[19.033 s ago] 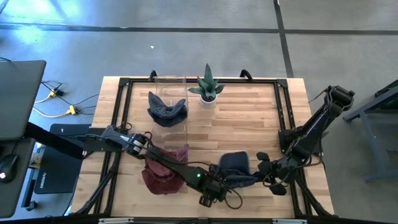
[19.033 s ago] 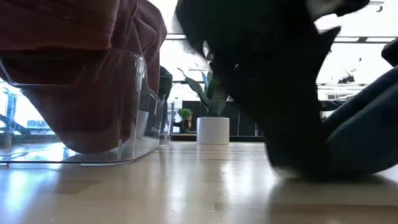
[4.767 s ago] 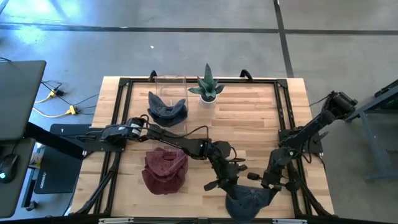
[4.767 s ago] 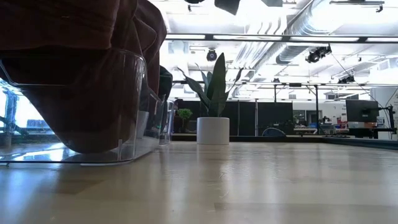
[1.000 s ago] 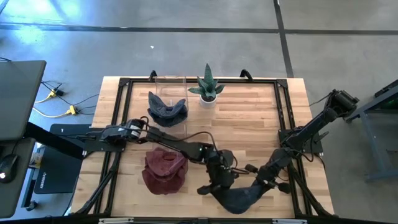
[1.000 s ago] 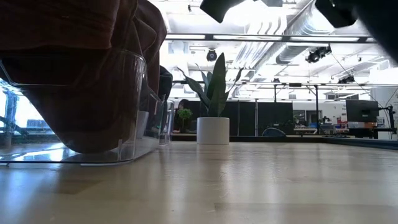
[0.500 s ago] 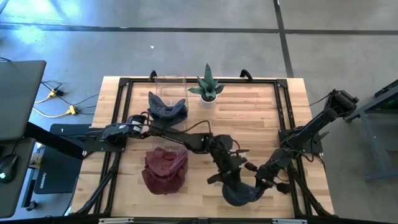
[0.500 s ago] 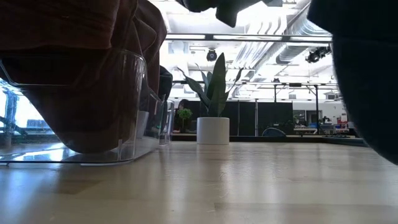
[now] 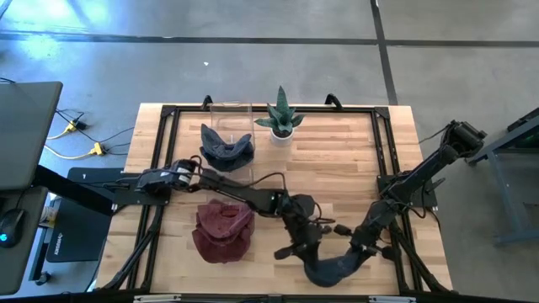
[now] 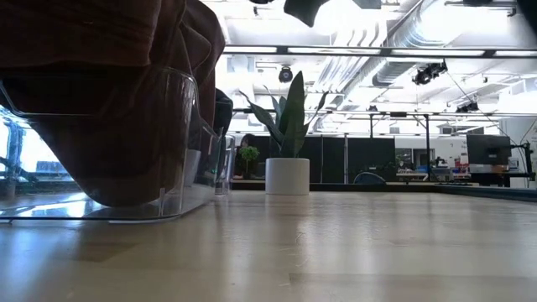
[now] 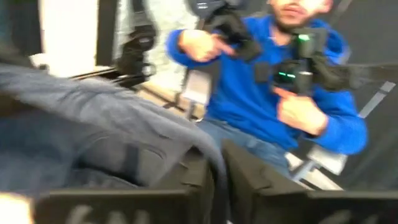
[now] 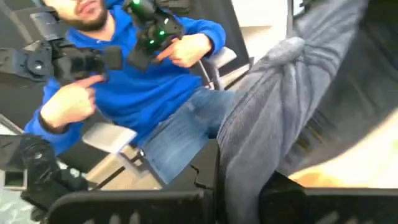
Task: Pick & Place hat
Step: Put the blue cap into the top transparent bin
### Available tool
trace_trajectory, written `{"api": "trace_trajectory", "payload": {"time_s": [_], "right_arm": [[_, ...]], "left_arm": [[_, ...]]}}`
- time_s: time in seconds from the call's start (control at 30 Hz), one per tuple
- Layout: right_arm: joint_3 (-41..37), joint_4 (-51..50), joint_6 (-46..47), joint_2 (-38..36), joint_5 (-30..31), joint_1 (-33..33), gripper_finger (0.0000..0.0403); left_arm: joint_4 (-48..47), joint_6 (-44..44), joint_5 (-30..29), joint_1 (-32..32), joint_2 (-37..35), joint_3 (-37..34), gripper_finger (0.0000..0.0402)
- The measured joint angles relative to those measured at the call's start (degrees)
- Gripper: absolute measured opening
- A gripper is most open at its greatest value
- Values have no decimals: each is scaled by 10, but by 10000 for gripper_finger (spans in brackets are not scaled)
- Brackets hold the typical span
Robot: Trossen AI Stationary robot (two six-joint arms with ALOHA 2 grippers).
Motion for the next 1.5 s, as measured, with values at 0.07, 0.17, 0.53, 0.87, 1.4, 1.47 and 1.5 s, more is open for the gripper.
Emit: {"api": "trace_trajectory", "payload": {"time_s": [0.07,0.17,0.53,0.87,1.4,1.47,1.5], "right_arm": [[0,1,5,0,-7,1,17],[0,10,1,0,-11,10,25],[0,31,30,0,-92,46,137],[0,11,15,0,-7,47,62],[0,3,7,0,-1,37,6],[0,2,4,0,-1,37,4],[0,2,4,0,-1,37,5]], "left_arm": [[5,8,23,-3,0,0,14],[5,8,34,-3,0,0,14],[5,6,56,-2,0,0,4],[5,6,38,-2,0,0,3],[1,-82,25,31,0,0,65],[6,-82,22,32,0,0,93],[10,-80,19,31,0,0,107]]}}
